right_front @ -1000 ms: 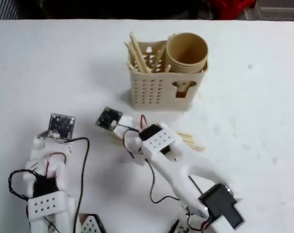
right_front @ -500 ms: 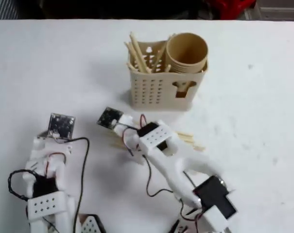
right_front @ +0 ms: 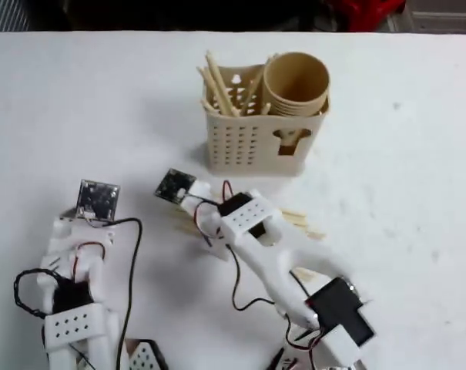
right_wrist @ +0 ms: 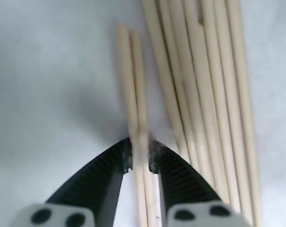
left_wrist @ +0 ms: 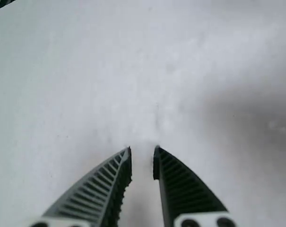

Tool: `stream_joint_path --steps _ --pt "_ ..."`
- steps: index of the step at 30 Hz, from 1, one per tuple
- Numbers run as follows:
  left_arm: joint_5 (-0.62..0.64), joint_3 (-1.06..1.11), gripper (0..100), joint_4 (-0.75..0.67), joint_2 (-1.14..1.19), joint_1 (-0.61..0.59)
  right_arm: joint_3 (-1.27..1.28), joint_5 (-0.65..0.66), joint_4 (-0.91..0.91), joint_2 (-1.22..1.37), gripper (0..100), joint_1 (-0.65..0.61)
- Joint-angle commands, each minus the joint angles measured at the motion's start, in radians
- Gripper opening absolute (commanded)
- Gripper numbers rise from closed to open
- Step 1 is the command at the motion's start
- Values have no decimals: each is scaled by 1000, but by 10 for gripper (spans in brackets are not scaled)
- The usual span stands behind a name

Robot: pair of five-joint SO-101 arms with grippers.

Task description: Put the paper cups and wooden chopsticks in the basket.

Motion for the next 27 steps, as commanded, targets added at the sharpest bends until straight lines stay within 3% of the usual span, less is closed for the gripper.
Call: stream_joint_path --steps 1,8,27 --pt "6 -8 94 -20 -13 15 -2 9 -2 -10 17 35" --pt "6 -8 94 -20 -13 15 -5 14 -1 -97 17 134" --pt "6 -8 94 -20 -13 15 20 17 61 -220 17 125"
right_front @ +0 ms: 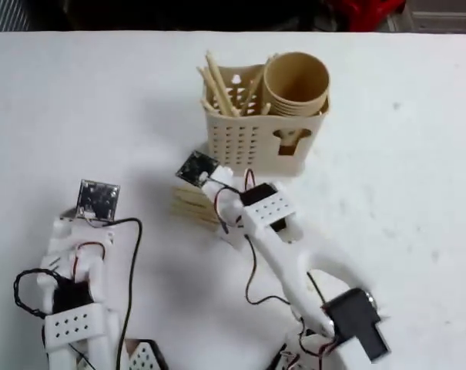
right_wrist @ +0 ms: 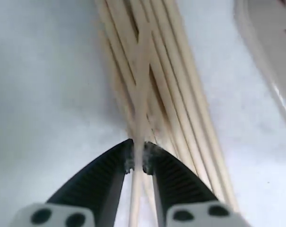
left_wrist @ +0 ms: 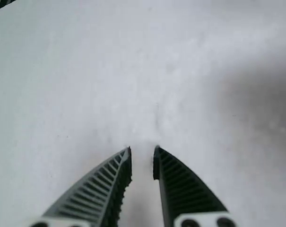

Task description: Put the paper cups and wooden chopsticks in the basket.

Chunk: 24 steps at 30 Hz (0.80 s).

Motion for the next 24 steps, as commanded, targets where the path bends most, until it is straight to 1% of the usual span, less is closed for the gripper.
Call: stream_joint_path --steps 1,6,10,14,18,21,24 --pt "6 -8 94 -20 -13 15 11 9 10 -99 17 -12" --pt "6 -8 94 -20 -13 15 21 11 8 -166 17 -76" --pt "6 -8 94 -20 -13 15 14 -20 7 -231 17 -65" --pt "6 -8 94 -21 -13 15 14 -123 2 -395 17 -35" --pt "6 -8 94 -21 -13 15 11 -158 -4 -598 17 -36" --pt "6 -8 94 -20 -13 15 -68 -157 -21 -719 17 -31" --pt "6 -8 94 -20 -13 15 -215 -161 -45 -773 16 -28"
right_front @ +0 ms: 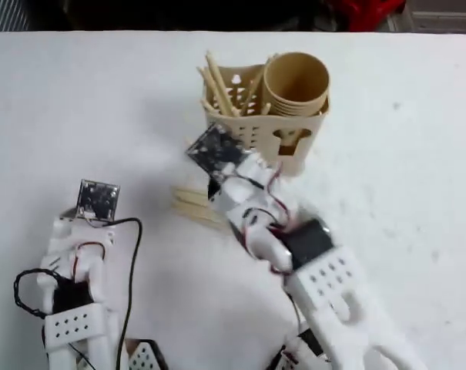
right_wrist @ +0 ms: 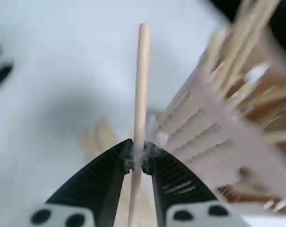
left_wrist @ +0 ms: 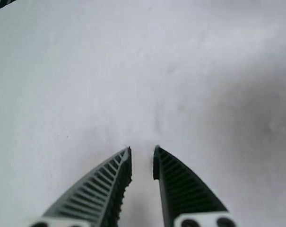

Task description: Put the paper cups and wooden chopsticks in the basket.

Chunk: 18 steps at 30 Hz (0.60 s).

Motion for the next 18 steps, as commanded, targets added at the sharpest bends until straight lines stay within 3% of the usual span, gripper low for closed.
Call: stream_joint_path --steps 1,18 --pt "6 -8 94 -20 -13 15 -212 -15 -54 -70 16 13" --pt "6 -8 94 -20 -13 15 -914 -11 -401 564 18 82"
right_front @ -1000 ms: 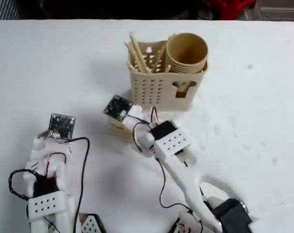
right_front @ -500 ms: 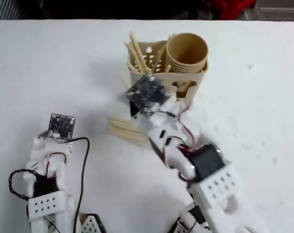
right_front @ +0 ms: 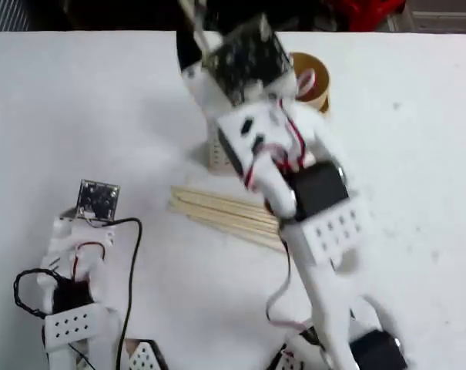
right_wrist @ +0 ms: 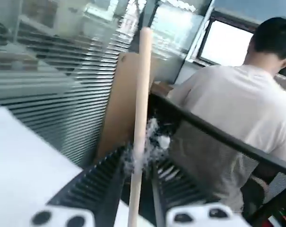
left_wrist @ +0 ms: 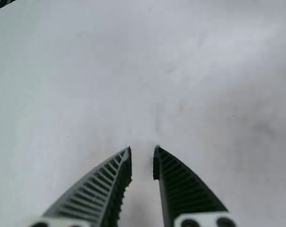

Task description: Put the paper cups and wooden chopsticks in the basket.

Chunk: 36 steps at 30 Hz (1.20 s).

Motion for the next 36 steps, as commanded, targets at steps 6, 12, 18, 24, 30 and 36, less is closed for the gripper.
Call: stream_joint_path --steps 6,12,18,24,30,36 --pt "6 -6 94 -21 -13 15 -173 -6 -27 166 21 62" --pt "6 -6 94 -23 -13 15 -173 -8 15 176 22 59" --pt "6 -6 94 -23 -13 15 -173 -8 58 171 82 61" --pt "6 -6 94 -23 -13 15 -175 -8 94 168 159 56" --pt "6 -6 94 -25 -13 15 -175 -6 145 157 110 62" --pt "6 -6 94 -25 -13 15 -173 -6 664 -25 108 15"
